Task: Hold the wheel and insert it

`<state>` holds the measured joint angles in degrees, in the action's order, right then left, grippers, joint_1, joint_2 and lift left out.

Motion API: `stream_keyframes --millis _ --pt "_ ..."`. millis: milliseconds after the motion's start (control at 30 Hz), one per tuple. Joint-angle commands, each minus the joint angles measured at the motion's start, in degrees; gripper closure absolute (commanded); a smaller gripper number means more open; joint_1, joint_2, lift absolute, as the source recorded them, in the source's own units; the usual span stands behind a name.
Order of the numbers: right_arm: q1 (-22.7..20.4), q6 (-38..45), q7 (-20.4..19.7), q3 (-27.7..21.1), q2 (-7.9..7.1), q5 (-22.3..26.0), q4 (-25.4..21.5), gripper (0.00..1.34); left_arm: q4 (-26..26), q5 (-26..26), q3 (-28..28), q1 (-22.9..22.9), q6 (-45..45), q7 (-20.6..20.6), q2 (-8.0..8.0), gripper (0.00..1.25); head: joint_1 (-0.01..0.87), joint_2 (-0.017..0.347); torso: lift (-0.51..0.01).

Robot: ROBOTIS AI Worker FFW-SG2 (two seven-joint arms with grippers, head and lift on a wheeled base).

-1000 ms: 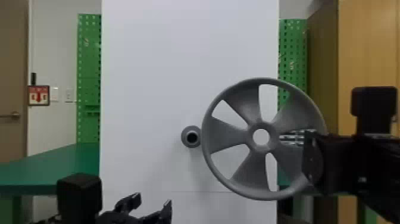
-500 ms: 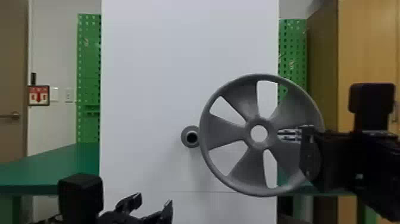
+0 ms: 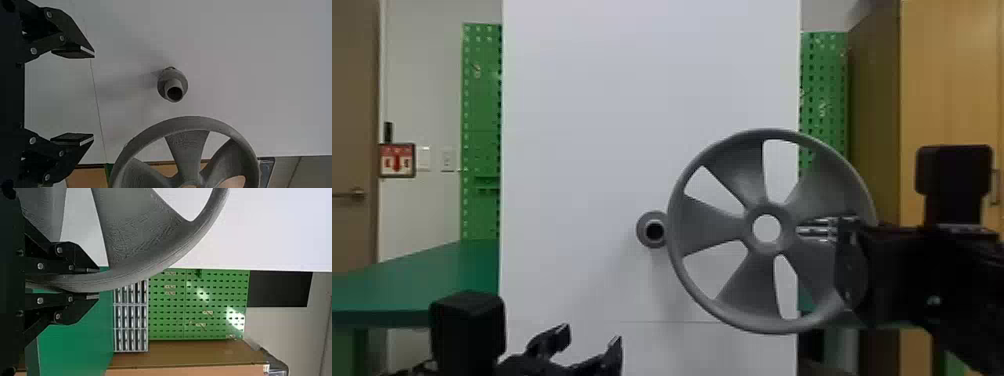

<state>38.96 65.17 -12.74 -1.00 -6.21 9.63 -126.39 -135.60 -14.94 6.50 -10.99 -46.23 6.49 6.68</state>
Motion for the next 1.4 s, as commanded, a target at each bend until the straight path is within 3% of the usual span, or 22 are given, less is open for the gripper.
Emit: stream_keyframes --millis 0,533,1367 --pt "-0.11 -0.22 -0.01 -0.06 -0.03 -0.14 0.0 1.14 -0.02 0.0 0.0 0.0 0.0 -0.08 0.0 0.49 0.0 0.031 -0.487" --pt "-0.55 -0.92 -0.01 0.12 0.41 -0.4 0.0 1.14 0.07 0.0 0.0 0.0 0.0 -0.08 0.0 0.49 0.0 0.031 -0.487" --pt "0.15 -2.68 -0.09 5.48 4.36 -3.48 1.76 1.14 0.24 0.35 0.53 -0.35 0.0 -0.16 -0.09 0.49 0.0 0.031 -0.487"
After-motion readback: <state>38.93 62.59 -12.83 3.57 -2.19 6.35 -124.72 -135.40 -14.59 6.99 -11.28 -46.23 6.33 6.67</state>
